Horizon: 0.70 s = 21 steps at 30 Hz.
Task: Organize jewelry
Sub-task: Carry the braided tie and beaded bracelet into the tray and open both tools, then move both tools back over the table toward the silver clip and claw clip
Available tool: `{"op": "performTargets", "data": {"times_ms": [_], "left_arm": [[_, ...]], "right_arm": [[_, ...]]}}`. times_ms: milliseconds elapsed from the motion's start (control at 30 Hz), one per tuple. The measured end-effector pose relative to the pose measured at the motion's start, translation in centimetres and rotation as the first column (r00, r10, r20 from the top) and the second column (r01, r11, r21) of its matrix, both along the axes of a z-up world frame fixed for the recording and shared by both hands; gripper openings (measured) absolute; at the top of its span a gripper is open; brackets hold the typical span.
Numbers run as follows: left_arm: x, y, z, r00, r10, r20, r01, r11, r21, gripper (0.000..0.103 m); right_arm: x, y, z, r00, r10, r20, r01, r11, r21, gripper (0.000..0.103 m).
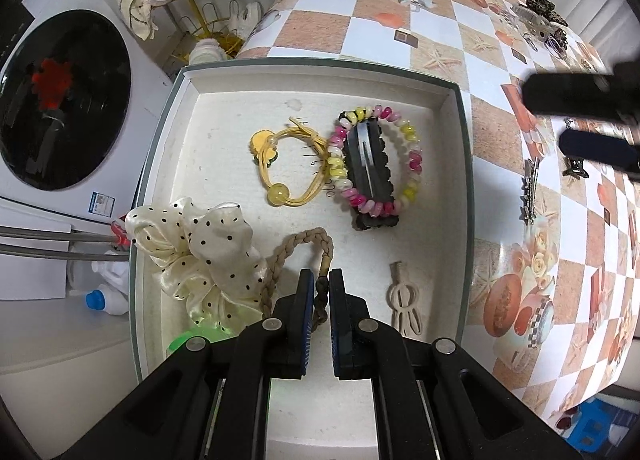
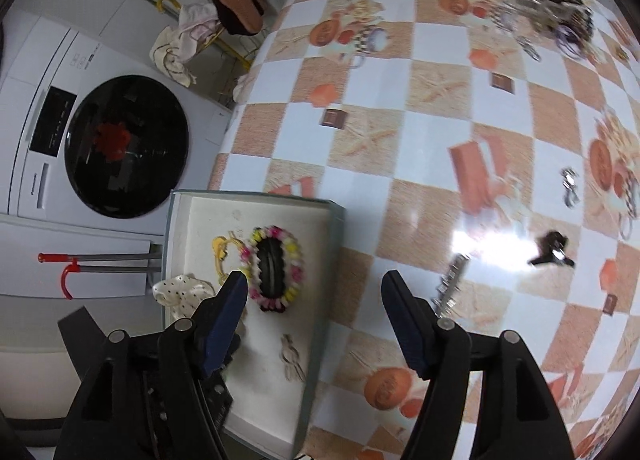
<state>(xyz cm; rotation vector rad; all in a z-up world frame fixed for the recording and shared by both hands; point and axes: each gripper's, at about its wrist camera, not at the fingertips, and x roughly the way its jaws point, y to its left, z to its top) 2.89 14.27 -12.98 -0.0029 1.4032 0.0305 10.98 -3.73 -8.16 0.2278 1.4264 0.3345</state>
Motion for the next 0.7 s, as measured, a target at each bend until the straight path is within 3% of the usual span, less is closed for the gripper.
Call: {"op": "performTargets", "data": {"times_ms": [33, 100, 133, 200, 700], "left_arm": [[-0.1, -0.1, 0.1, 1.000, -0.001, 0.000, 0.001, 1.000, 0.001, 0.013], [-0.1, 0.0, 0.3, 1.000, 0.003, 0.000, -0.003, 1.000, 0.009, 0.079], [-0.3, 0.0, 0.8, 0.999, 0.016, 0.027, -0.017, 0.999, 0.033, 0.103], [-0.3, -0.2, 1.4, 0.999, 0.005, 0.045, -0.007, 0.999, 0.043, 0.103], [0.5, -4.3, 4.0, 0.995, -0.064, 0.077, 0.060, 0.997, 0.058, 0.103]], "right_arm": [[-0.3, -0.6, 0.0, 1.000, -0.009, -0.003, 0.009, 1.000, 0.000, 0.073], [-1.0, -2.0, 0.0, 0.999, -0.031, -0.009, 0.031, 1.000, -0.004, 0.073], [-1.4, -2.7, 0.0, 0.999, -0.041, -0.013, 0.041, 0.999, -0.006, 0.074], [-2.0, -4.1, -0.1, 0.997, -0.067, -0.024, 0.066, 0.998, -0.008, 0.082], [-5.2, -15.3, -0.7, 0.962, -0.267, -0.057, 0.263, 0.963, -0.064, 0.082]]}}
